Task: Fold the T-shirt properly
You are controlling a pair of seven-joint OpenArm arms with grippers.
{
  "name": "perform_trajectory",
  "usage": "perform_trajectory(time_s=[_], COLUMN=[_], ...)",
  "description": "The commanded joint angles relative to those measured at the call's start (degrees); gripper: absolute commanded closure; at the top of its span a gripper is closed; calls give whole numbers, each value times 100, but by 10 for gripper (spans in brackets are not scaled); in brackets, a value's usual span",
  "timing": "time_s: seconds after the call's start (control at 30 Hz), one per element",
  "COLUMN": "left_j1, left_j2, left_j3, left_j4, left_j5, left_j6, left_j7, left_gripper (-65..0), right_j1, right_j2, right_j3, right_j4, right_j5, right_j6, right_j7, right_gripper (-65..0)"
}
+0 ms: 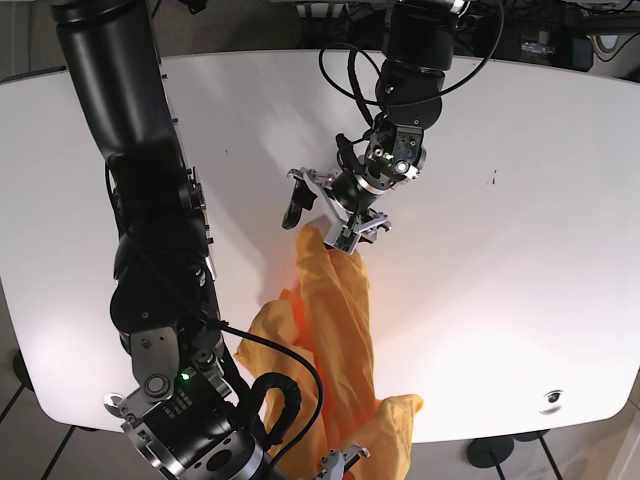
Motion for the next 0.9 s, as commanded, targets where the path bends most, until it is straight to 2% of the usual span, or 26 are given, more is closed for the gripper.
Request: perform_trajectory(time_s=[0.03, 0.17, 0.23, 0.3, 0.33, 0.37, 0.4, 0.47, 0.57, 0.63, 0.7, 0.77, 0.9], left_j1=[-100, -478, -706, -830, -856, -847, -830, -645, -117, 6, -65, -610, -1832], left_j2=[45, 45, 106, 106, 106, 106, 106, -52, -289, -535, -570, -887, -1388], left_j3=[5, 5, 5, 5, -4, -13, -30, -162, -531, -1076, -1753, -2501, -3186], left_j4=[40, -672, -1068, -1244, -1270, -1253, -1209, -628, 1147, 2185, 2800, 3222, 3205], left_j5=[-95, -95, -95, -69, -69, -69, -77, -95, -95, -95, -95, -86, -86], left_j6=[12, 21, 21, 21, 21, 21, 21, 3, -146, -516, -806, -1122, -1175], left_j7=[-162, -171, -171, -145, -136, -136, -83, 128, 673, 1244, 1789, 2352, 3073], left_gripper=[-433, -433, -390, -258, -115, -19, 0, -4, -3, -1, -1, -1, -1], right_j1=[248, 248, 248, 248, 248, 248, 256, 256, 283, 309, 406, 538, 881], right_j2=[-22, -22, -22, -22, -22, -22, -4, 110, 163, 181, 365, 462, 550], right_j3=[30, 30, 30, 30, 48, 57, 57, 57, 382, 672, 892, 1208, 1727], right_j4=[62, 62, 62, 62, 62, 53, 44, -106, -844, -1530, -2268, -3059, -4149], right_j5=[-7, 2, 2, -7, -7, -7, -16, -24, -33, -33, -24, -33, -33], right_j6=[-39, -39, -39, -39, -39, -39, -39, -66, -83, -74, -92, -101, -118], right_j7=[173, 173, 173, 173, 173, 173, 173, 199, 454, 744, 1096, 1509, 1922], right_gripper=[-21, -21, -21, -21, -21, -21, -21, -21, -21, -21, -21, -21, -21])
